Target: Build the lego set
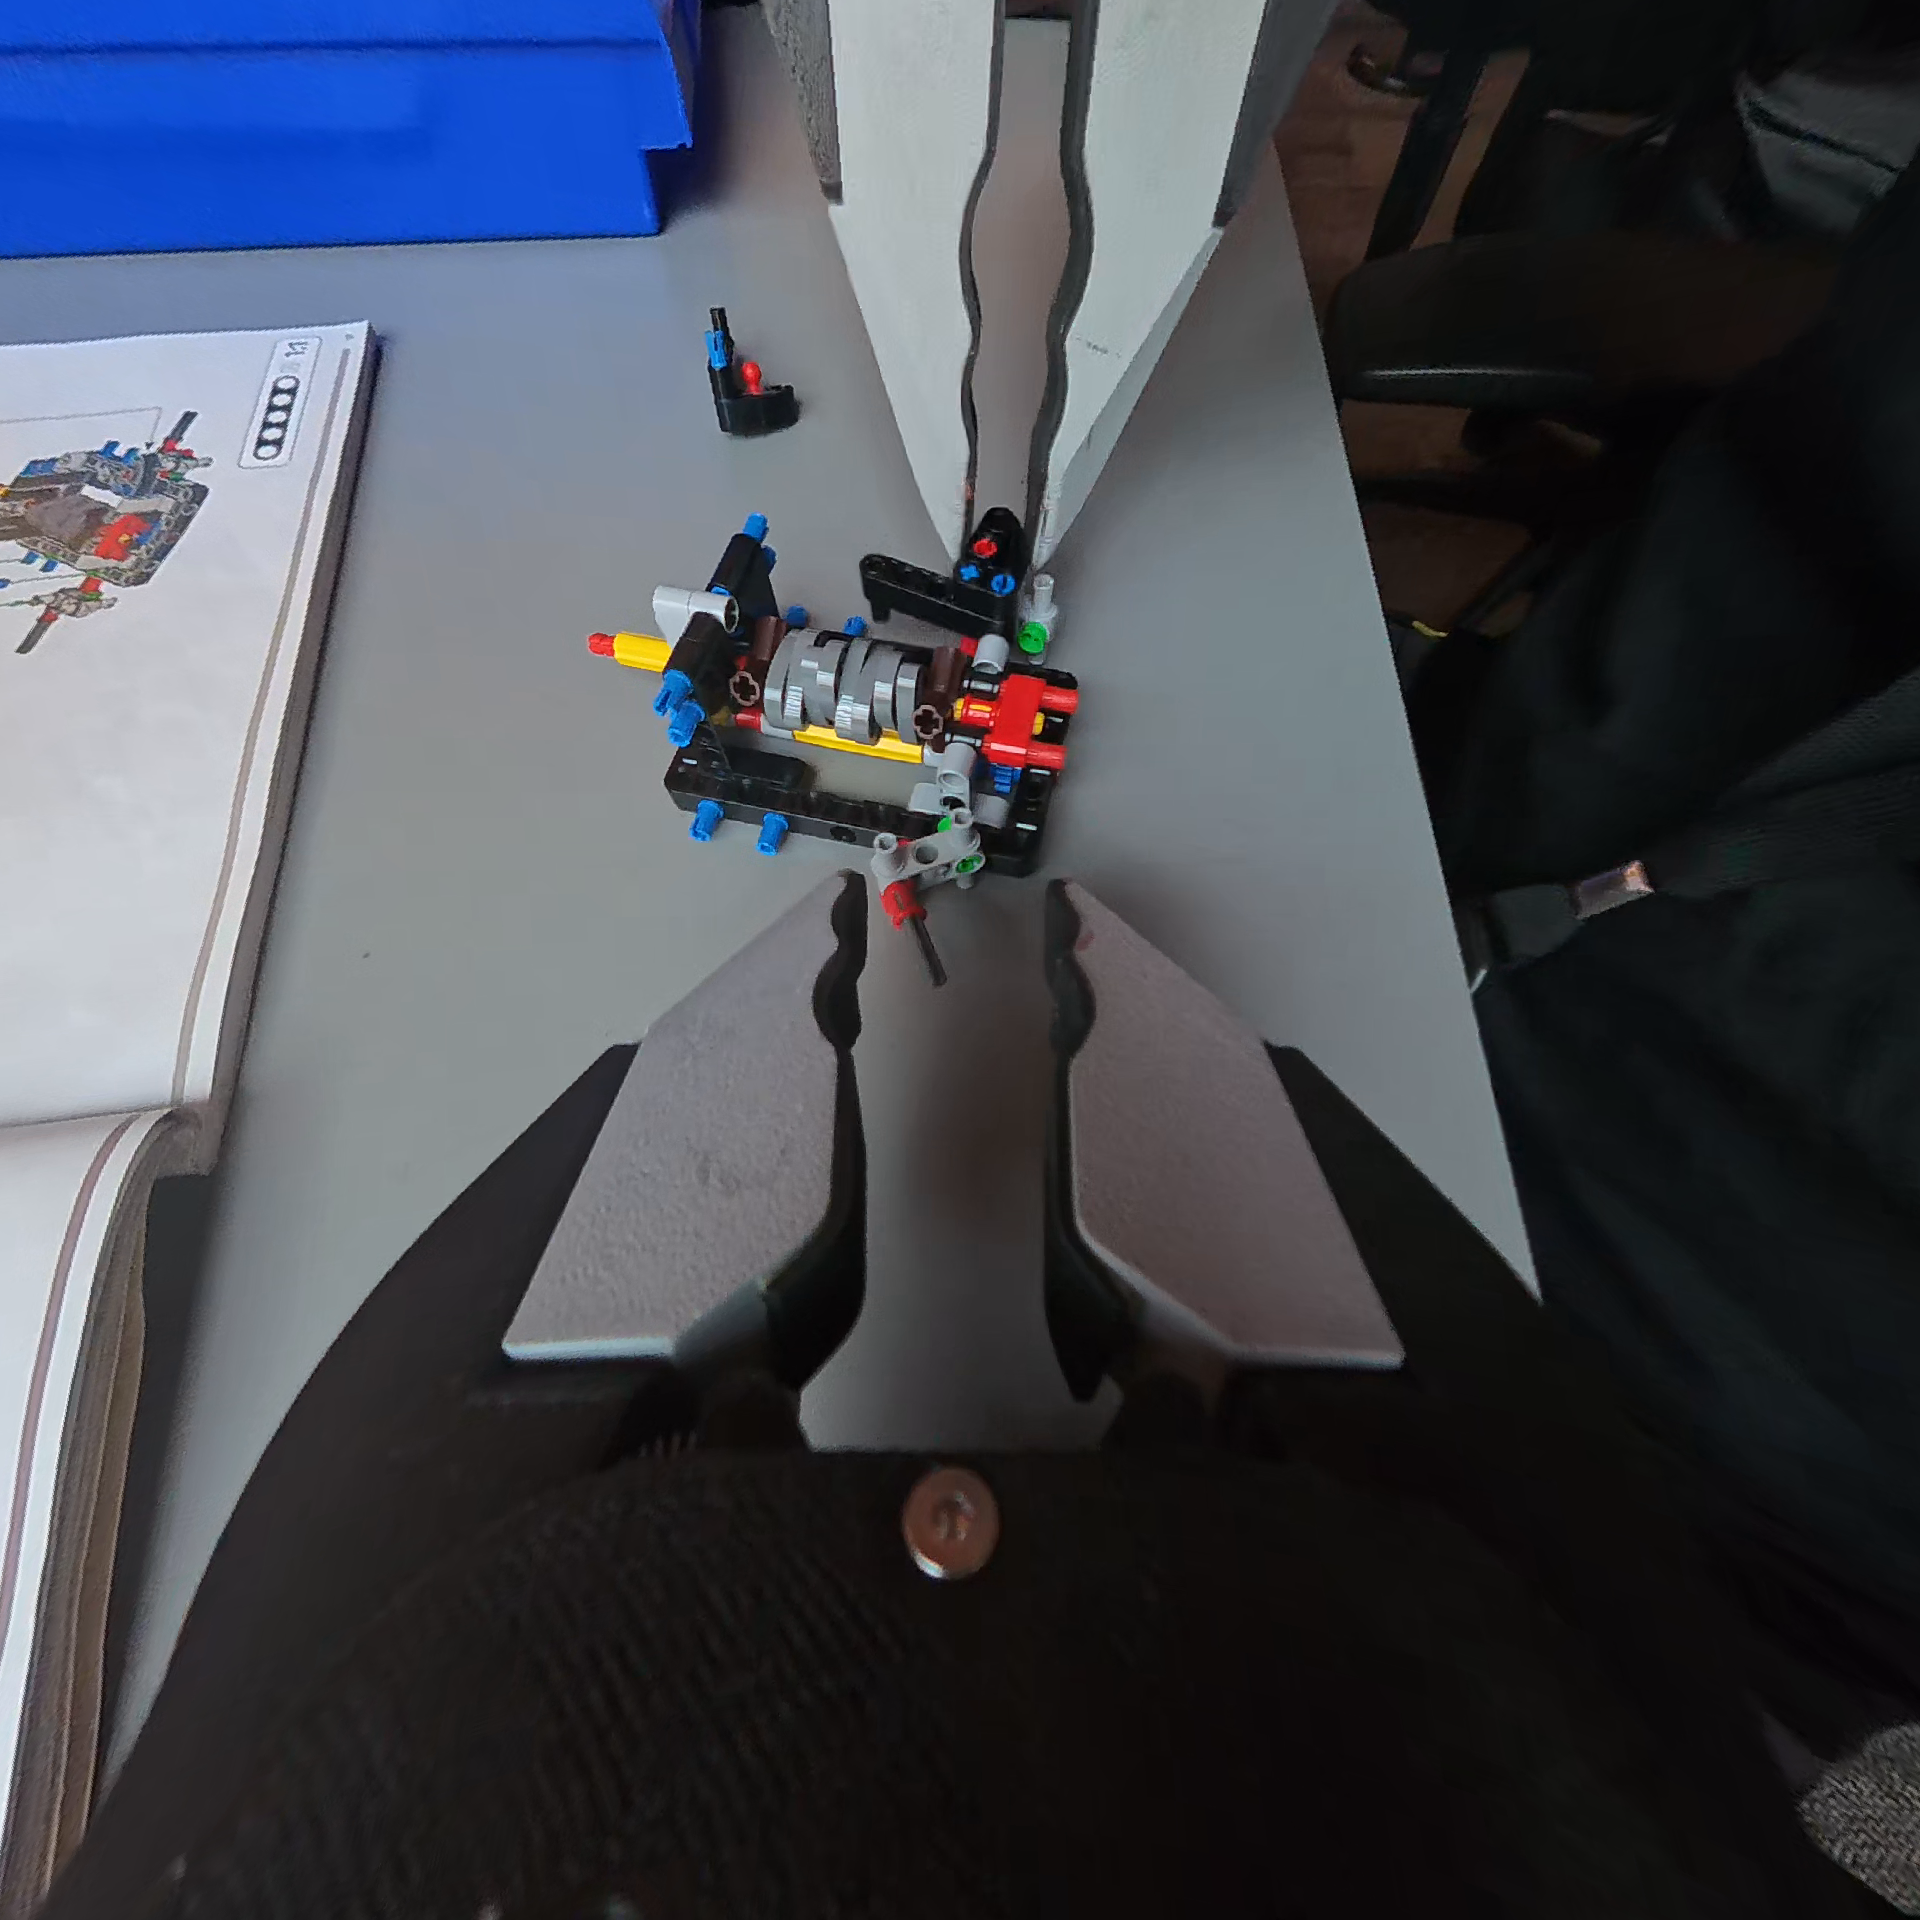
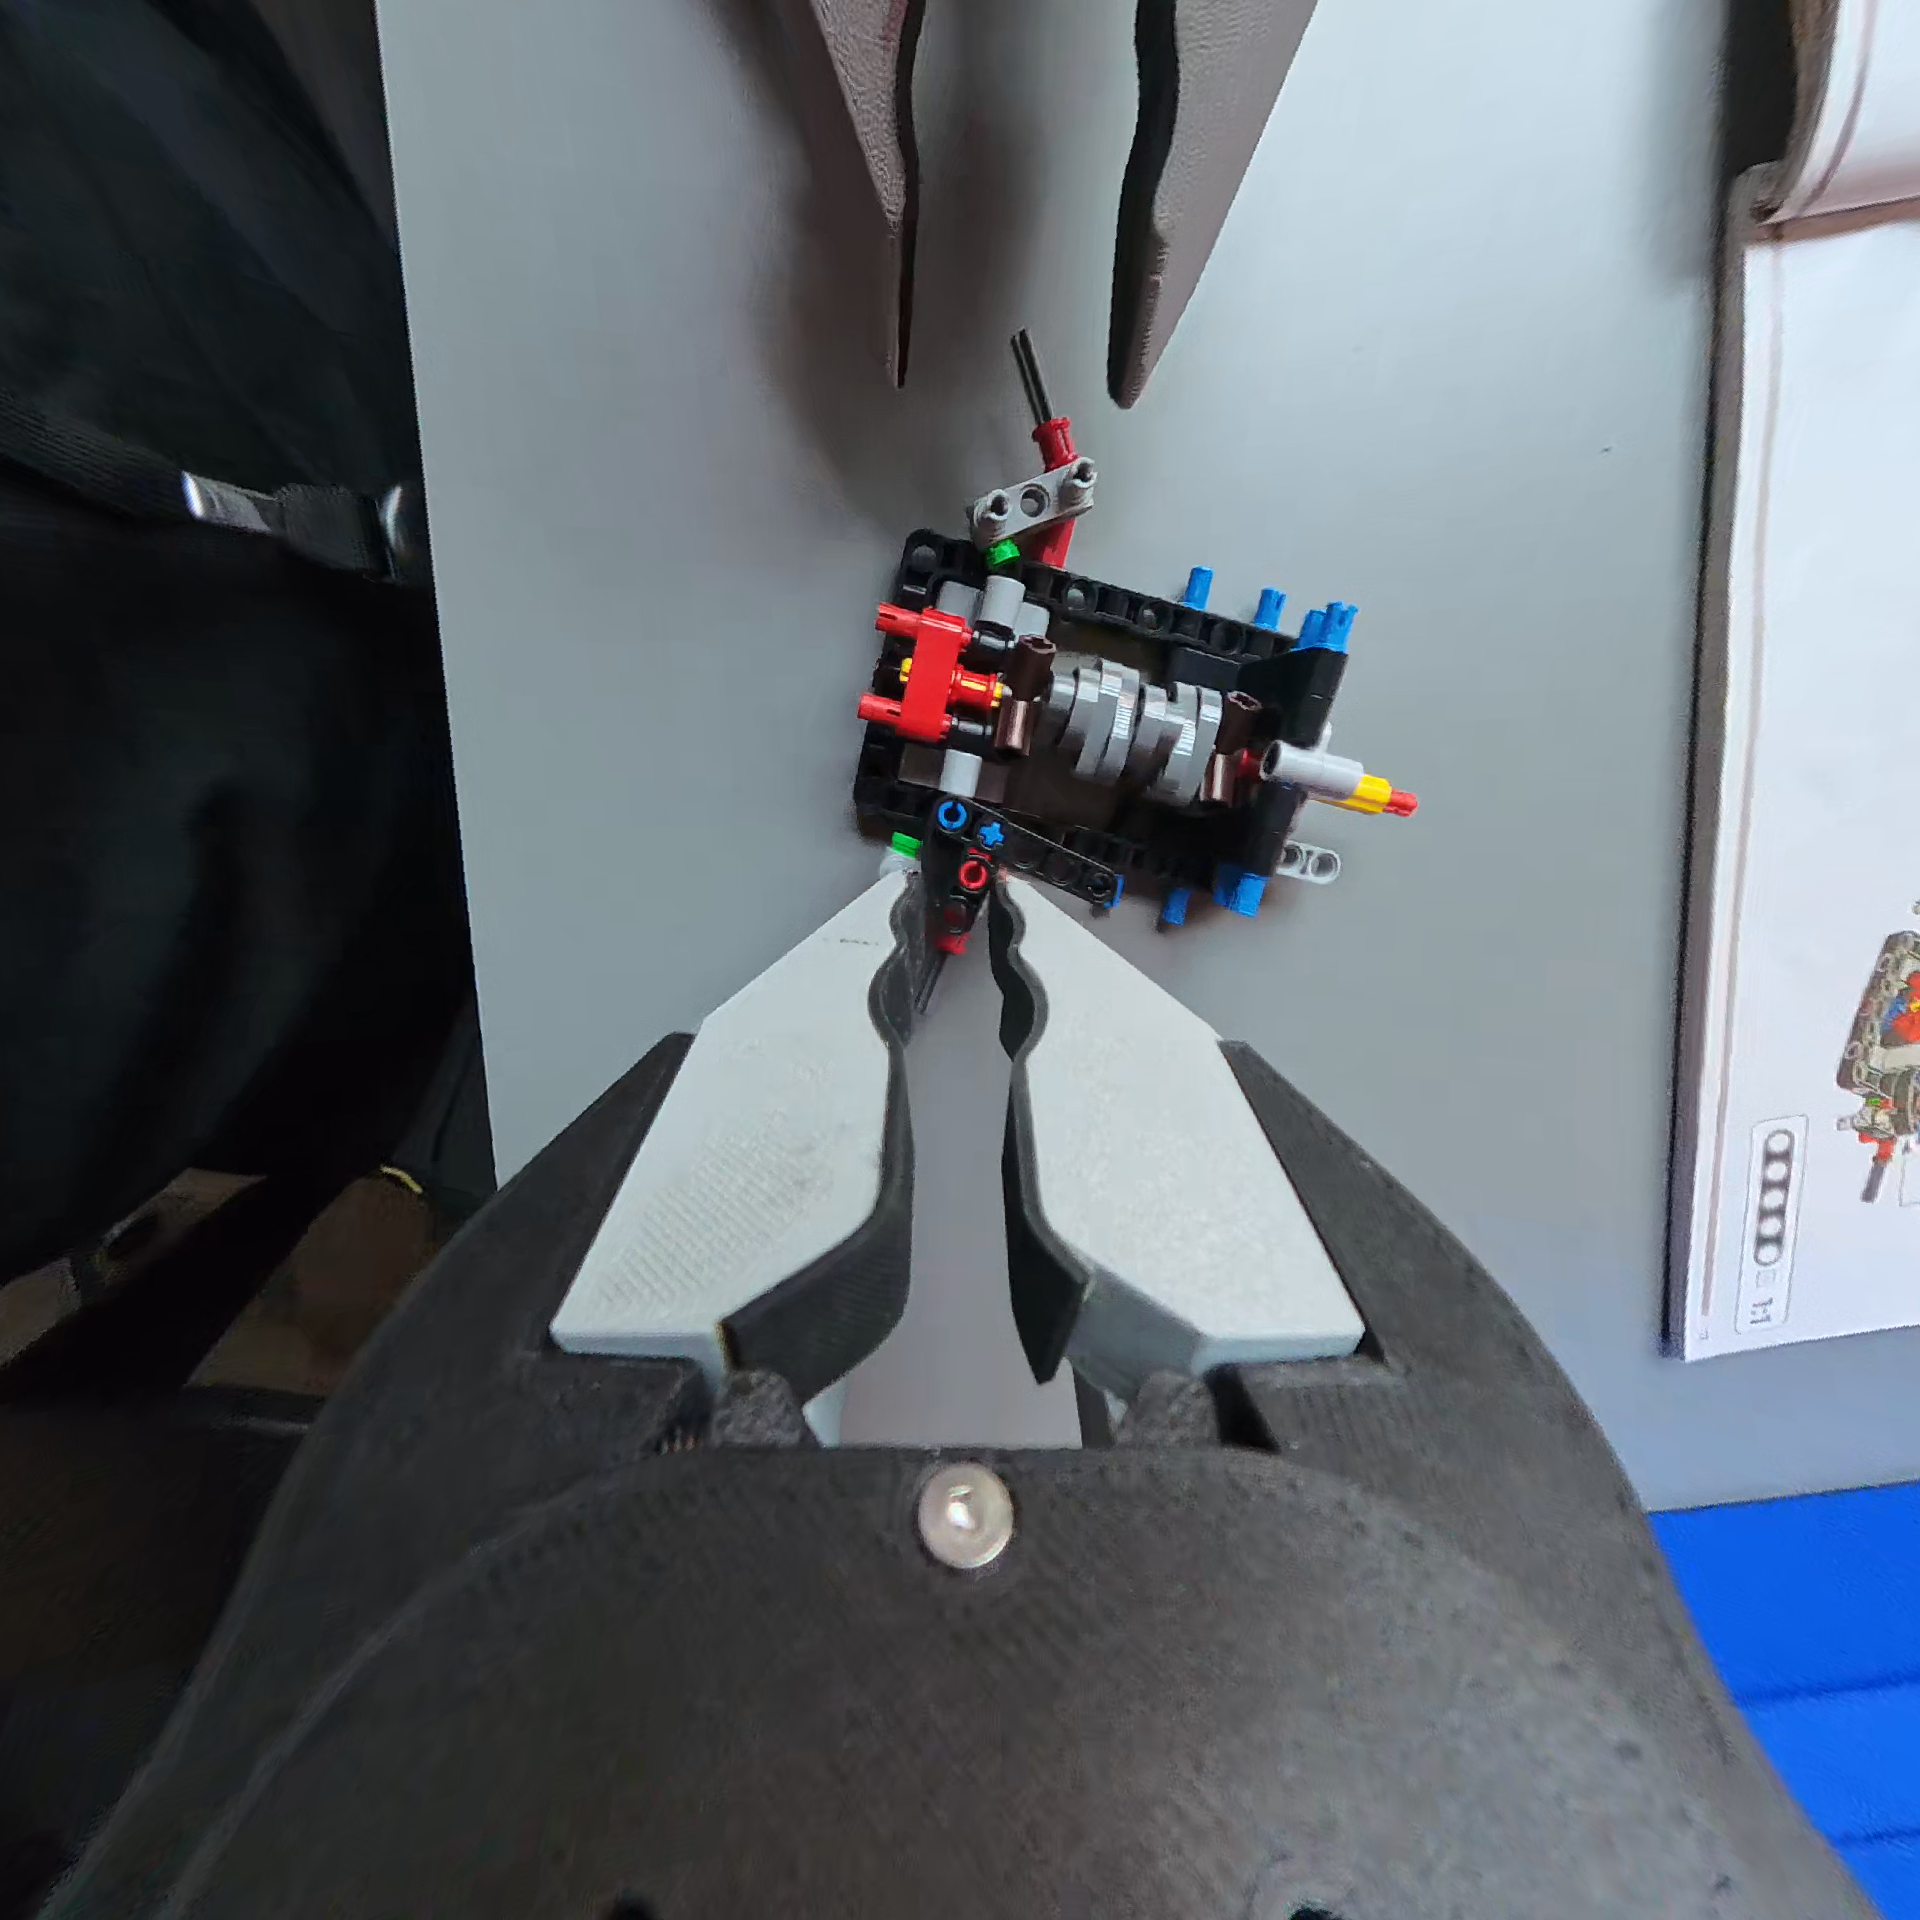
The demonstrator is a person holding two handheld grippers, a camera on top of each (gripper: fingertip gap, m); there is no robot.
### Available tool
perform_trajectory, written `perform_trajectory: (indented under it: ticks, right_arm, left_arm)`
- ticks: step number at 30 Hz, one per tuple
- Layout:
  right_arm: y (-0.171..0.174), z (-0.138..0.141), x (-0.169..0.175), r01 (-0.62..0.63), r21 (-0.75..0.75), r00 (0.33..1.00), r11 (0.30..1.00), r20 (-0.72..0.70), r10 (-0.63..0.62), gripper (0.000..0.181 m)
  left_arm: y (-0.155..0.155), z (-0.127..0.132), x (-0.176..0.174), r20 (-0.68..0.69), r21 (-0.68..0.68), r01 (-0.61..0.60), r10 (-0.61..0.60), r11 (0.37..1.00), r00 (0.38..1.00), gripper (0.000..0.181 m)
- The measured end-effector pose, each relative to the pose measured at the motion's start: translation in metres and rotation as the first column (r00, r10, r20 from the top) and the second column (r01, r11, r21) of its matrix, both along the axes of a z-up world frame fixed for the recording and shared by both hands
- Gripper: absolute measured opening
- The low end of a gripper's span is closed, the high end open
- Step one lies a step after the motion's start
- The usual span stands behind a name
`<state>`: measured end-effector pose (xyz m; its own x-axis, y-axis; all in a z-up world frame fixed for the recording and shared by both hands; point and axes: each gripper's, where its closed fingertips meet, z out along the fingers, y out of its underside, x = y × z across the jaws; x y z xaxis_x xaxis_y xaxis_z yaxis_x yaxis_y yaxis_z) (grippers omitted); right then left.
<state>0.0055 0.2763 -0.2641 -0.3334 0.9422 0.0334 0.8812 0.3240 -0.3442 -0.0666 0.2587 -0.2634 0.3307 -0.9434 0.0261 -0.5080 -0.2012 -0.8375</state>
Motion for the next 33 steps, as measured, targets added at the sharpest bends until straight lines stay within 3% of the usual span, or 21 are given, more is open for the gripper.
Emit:
perform_trajectory:
  ticks: [15,33]
  right_arm:
    - [-0.001,-0.003,-0.004,-0.031,0.049,0.992,0.998,0.124,0.025,0.009]
    - [-0.001,-0.007,-0.001,-0.099,-0.023,0.995,0.995,0.025,0.099,0.009]
  left_arm:
    - [0.006,-0.003,0.012,0.002,-0.058,0.011,-0.011,0.998,1.000,0.033]
    - [0.008,-0.013,0.016,-0.054,-0.084,0.013,-0.017,0.996,0.998,0.028]
